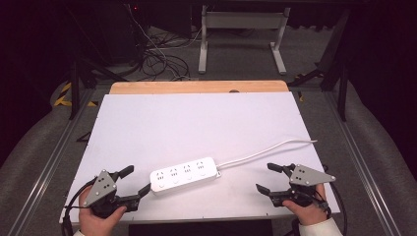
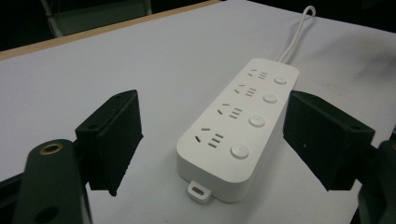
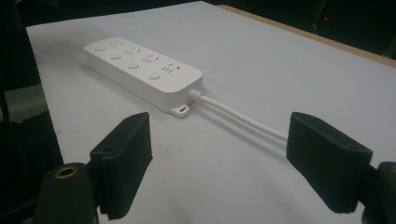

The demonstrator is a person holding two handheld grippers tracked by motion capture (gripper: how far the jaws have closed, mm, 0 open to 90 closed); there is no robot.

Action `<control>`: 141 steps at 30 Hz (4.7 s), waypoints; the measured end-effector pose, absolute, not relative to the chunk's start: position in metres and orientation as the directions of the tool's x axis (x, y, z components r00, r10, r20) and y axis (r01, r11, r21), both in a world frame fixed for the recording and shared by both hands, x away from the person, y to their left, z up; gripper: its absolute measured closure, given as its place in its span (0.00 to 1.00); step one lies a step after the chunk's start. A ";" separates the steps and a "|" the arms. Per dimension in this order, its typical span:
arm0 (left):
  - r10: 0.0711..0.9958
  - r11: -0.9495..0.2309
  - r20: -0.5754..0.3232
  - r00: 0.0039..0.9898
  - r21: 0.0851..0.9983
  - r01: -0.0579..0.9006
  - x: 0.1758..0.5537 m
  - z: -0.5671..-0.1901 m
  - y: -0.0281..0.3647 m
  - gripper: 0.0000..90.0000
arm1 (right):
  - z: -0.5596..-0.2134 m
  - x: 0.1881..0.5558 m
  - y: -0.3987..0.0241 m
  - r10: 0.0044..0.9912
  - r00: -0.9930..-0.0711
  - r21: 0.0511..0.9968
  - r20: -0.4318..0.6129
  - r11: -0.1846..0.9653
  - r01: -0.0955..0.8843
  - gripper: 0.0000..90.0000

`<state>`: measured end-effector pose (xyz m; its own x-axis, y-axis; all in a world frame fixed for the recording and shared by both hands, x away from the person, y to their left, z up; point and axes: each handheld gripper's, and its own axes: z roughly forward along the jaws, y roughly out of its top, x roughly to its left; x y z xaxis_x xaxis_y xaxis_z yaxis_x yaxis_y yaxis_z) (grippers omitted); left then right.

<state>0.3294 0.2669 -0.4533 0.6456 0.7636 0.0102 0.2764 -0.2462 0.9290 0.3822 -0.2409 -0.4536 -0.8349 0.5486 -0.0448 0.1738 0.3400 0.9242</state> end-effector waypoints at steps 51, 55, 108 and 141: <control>0.658 -0.387 0.037 0.752 0.874 0.295 0.355 -0.419 0.239 0.50 | -0.464 0.385 -0.236 0.517 -0.855 0.900 -0.029 0.386 0.203 0.35; 0.650 -0.392 0.032 0.760 0.870 0.298 0.359 -0.419 0.235 0.50 | -0.464 0.385 -0.236 0.521 -0.853 0.898 -0.019 0.384 0.214 0.35; 0.610 -0.658 -0.063 0.790 0.516 0.549 0.397 -0.437 0.208 1.00 | -0.466 0.386 -0.235 0.512 -0.858 0.890 -0.029 0.405 0.211 0.35; 0.609 -0.659 -0.038 0.792 0.531 0.533 0.395 -0.444 0.207 1.00 | -0.466 0.385 -0.235 0.509 -0.860 0.890 -0.026 0.404 0.212 0.35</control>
